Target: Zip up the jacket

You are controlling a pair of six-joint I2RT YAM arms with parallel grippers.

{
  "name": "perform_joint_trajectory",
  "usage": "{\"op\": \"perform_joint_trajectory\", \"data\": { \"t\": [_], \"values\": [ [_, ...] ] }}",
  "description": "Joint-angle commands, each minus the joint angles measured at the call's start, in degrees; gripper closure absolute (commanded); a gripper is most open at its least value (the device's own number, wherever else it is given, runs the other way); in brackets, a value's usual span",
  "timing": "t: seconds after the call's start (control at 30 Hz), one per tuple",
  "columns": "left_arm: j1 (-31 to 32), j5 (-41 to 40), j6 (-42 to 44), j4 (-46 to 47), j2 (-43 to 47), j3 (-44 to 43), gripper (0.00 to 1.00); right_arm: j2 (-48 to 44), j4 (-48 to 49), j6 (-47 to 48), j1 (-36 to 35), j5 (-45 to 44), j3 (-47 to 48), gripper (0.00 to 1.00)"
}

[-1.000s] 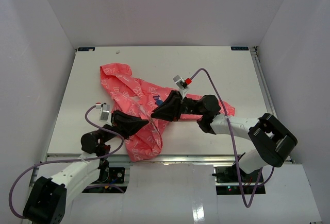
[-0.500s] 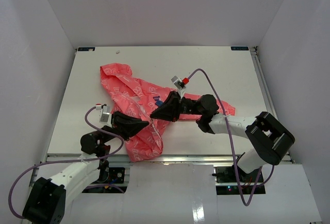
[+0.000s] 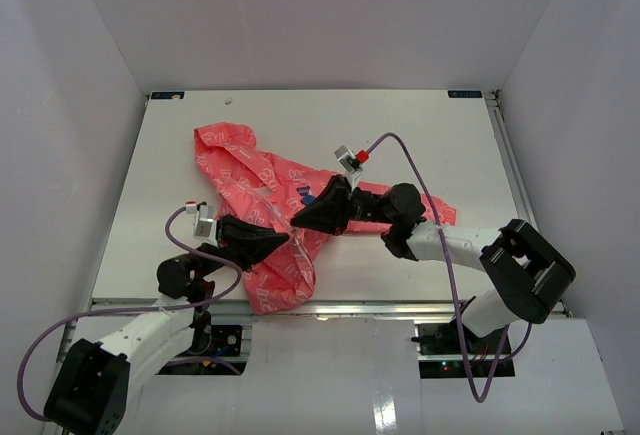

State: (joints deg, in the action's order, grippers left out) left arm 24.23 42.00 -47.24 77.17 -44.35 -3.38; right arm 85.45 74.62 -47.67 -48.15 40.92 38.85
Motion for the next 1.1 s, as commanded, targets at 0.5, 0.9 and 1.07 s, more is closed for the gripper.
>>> {"op": "perform_joint_trajectory", "data": {
  "t": [0.5, 0.9, 1.07],
  "values": [
    [0.5, 0.1, 7.0, 4.3, 5.9, -1.7, 1.0, -2.9, 31.0, 3.4, -2.1, -2.5, 1.8, 0.92],
    [0.5, 0.9, 9.9, -5.2, 5.1, -4.4, 1.0, -5.6, 22.1, 9.0, -2.1, -3.4, 1.4, 0.92],
    [0.5, 0.9, 9.4, -3.6, 3.2, -3.9, 1.0, -5.6, 21.7, 9.3, -2.1, -3.7, 1.5, 0.92]
  ]
}}
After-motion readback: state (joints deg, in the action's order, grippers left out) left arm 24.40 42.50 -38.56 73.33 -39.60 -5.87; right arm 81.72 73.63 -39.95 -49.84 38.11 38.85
